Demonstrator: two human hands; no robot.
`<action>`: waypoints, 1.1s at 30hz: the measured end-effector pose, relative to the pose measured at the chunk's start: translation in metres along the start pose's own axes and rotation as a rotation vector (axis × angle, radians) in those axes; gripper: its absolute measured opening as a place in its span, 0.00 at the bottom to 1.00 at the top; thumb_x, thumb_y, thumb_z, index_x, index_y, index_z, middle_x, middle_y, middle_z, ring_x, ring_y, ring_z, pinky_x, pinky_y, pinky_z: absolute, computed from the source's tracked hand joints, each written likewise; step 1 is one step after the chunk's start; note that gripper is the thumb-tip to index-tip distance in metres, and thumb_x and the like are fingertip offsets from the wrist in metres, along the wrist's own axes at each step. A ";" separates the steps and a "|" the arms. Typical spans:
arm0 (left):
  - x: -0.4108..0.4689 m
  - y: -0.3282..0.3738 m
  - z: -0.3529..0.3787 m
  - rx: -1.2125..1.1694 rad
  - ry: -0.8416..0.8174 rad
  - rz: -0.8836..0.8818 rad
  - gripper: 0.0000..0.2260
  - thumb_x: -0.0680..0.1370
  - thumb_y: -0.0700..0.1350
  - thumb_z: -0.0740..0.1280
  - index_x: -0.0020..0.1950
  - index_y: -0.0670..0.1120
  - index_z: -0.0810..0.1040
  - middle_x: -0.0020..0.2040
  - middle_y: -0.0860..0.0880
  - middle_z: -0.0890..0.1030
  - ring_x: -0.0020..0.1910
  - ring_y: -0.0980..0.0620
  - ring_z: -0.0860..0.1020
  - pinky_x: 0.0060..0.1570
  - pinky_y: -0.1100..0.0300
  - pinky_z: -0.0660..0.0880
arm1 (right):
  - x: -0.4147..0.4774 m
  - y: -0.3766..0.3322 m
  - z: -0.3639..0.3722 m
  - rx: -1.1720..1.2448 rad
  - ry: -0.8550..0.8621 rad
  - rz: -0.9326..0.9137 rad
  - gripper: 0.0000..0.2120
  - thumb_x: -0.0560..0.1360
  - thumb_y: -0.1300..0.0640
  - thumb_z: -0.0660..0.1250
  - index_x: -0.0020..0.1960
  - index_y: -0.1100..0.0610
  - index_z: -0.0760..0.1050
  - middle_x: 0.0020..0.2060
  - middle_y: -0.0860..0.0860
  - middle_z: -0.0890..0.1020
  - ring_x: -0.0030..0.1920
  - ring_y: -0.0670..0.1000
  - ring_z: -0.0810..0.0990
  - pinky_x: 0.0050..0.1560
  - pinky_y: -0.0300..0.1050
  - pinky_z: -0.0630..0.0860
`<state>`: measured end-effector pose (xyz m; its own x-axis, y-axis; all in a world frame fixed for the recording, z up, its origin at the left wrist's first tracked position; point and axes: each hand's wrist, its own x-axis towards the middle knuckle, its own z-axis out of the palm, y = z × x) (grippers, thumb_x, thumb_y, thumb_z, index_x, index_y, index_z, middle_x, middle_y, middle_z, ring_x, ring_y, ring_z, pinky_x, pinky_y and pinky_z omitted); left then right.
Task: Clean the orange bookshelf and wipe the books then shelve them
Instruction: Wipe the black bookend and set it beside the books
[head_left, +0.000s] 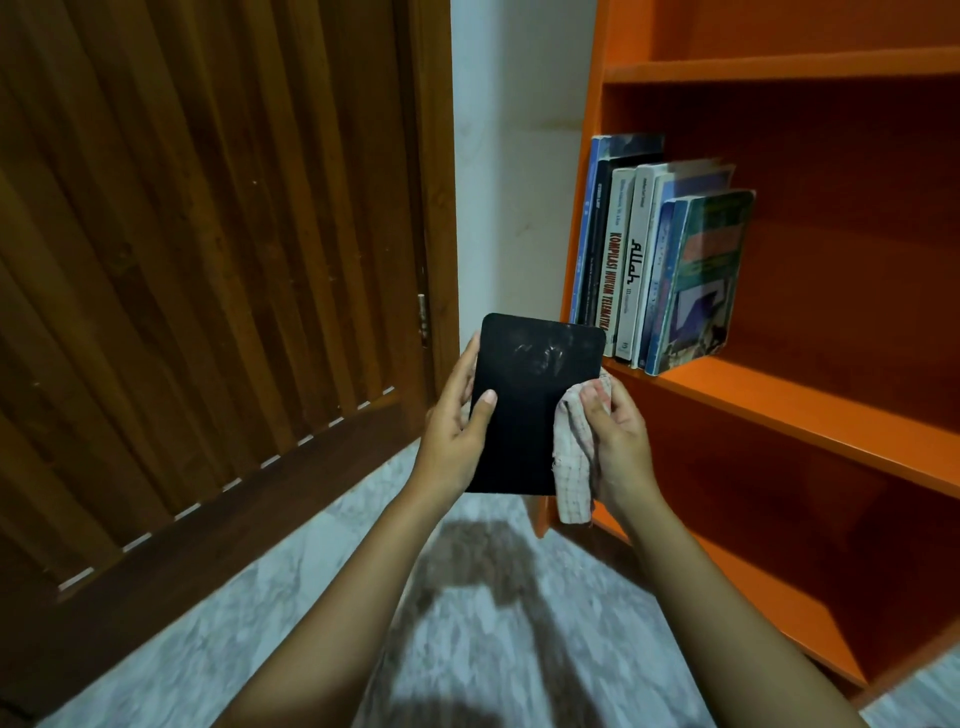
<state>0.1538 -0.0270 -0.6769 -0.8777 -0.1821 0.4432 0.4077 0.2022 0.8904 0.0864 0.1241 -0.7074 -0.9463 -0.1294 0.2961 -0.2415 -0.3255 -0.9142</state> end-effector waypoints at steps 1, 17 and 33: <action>0.000 0.002 0.000 -0.003 -0.008 0.006 0.23 0.81 0.42 0.58 0.67 0.66 0.57 0.65 0.73 0.60 0.71 0.64 0.59 0.68 0.65 0.63 | 0.001 -0.002 0.001 0.012 0.014 0.006 0.16 0.76 0.51 0.65 0.62 0.56 0.75 0.56 0.57 0.81 0.58 0.59 0.79 0.63 0.61 0.72; -0.003 0.014 0.020 -0.114 -0.113 -0.010 0.22 0.81 0.38 0.57 0.69 0.61 0.61 0.72 0.59 0.64 0.73 0.59 0.62 0.72 0.55 0.61 | 0.022 -0.025 0.007 -0.732 0.215 -0.572 0.20 0.81 0.51 0.51 0.70 0.55 0.67 0.68 0.50 0.72 0.70 0.47 0.65 0.70 0.50 0.62; -0.013 0.037 0.025 -0.194 -0.257 -0.063 0.24 0.81 0.35 0.54 0.75 0.50 0.53 0.65 0.66 0.65 0.62 0.73 0.69 0.61 0.72 0.67 | 0.015 -0.029 0.010 -0.784 -0.105 -0.617 0.22 0.81 0.49 0.48 0.74 0.50 0.58 0.75 0.47 0.61 0.76 0.46 0.55 0.73 0.60 0.54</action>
<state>0.1739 0.0066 -0.6525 -0.9274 0.0656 0.3684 0.3695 0.0065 0.9292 0.0815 0.1224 -0.6733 -0.5931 -0.2404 0.7684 -0.7928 0.3409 -0.5053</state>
